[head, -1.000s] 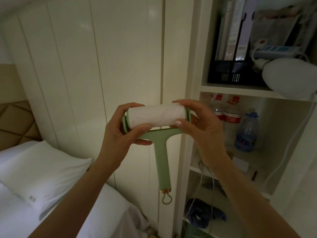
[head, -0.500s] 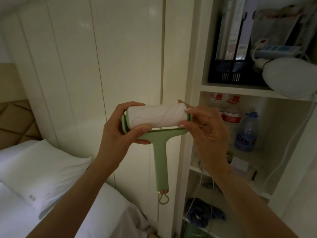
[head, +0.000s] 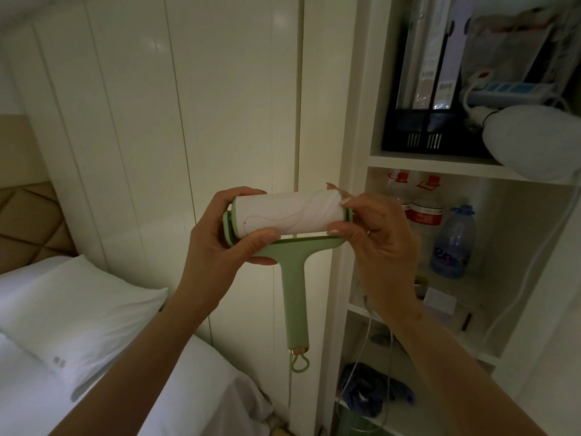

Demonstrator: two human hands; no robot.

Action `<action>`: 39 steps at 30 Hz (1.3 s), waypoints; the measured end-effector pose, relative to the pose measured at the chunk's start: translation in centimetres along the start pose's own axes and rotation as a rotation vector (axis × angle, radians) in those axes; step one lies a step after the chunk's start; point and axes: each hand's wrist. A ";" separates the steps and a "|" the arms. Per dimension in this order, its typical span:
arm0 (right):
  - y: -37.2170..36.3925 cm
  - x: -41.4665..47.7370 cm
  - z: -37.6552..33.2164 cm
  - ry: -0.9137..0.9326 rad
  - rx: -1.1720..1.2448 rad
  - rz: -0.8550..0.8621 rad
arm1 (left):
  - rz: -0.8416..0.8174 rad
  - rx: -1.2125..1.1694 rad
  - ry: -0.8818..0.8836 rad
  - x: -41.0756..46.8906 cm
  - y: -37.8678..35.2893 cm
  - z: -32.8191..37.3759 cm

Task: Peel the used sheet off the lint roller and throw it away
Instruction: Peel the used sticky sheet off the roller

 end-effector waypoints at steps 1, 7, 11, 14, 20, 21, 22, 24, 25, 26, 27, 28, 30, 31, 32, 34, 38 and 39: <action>0.0 -0.1 0.0 -0.002 -0.011 0.005 | 0.001 -0.001 0.000 0.0 0.0 0.0; -0.2 0.7 -0.9 -0.253 0.287 -0.046 | 0.019 -0.002 -0.005 0.2 0.0 -0.1; -0.5 1.4 -1.5 -0.458 0.285 -0.054 | 0.019 0.024 -0.038 0.5 0.1 -0.2; -0.3 1.7 -1.4 -0.640 0.439 -0.049 | 0.017 0.065 -0.073 0.5 0.2 -0.4; -0.4 2.0 -1.6 -0.744 0.581 -0.014 | 0.048 0.228 -0.148 0.7 0.5 -0.7; -0.4 2.0 -1.7 -0.746 0.583 -0.007 | 0.047 0.233 -0.149 0.7 0.5 -0.8; -0.5 2.1 -1.8 -0.750 0.589 -0.005 | 0.046 0.239 -0.153 0.6 0.5 -0.8; -0.4 2.1 -1.9 -0.760 0.615 -0.009 | 0.049 0.251 -0.162 0.6 0.5 -0.9; -0.4 2.0 -1.9 -0.766 0.627 -0.015 | 0.050 0.252 -0.162 0.6 0.5 -0.9; -0.4 2.0 -1.9 -0.774 0.634 -0.018 | 0.048 0.253 -0.159 0.6 0.5 -0.9; -0.3 2.0 -1.9 -0.779 0.639 -0.017 | 0.046 0.253 -0.157 0.6 0.5 -0.9; -0.3 1.9 -1.9 -0.784 0.645 -0.016 | 0.045 0.253 -0.158 0.6 0.5 -0.8; -0.3 1.9 -1.9 -0.796 0.667 -0.013 | 0.045 0.248 -0.160 0.6 0.5 -0.8; -0.2 1.9 -1.8 -0.800 0.682 -0.015 | 0.044 0.247 -0.163 0.6 0.5 -0.8; -0.2 1.9 -1.8 -0.799 0.699 -0.024 | 0.043 0.249 -0.168 0.6 0.5 -0.7; -0.1 1.9 -1.7 -0.793 0.738 -0.047 | 0.048 0.254 -0.169 0.6 0.5 -0.7; 0.0 1.8 -1.6 -0.793 0.767 -0.064 | 0.053 0.259 -0.164 0.5 0.6 -0.6; 0.0 1.7 -1.6 -0.794 0.774 -0.066 | 0.052 0.261 -0.163 0.5 0.6 -0.6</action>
Point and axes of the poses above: each hand's wrist, its own x-axis towards the middle knuckle, its own y-axis out of the back of the hand, z = x × y, and after that the axes turned 10 degrees about x, right-handed
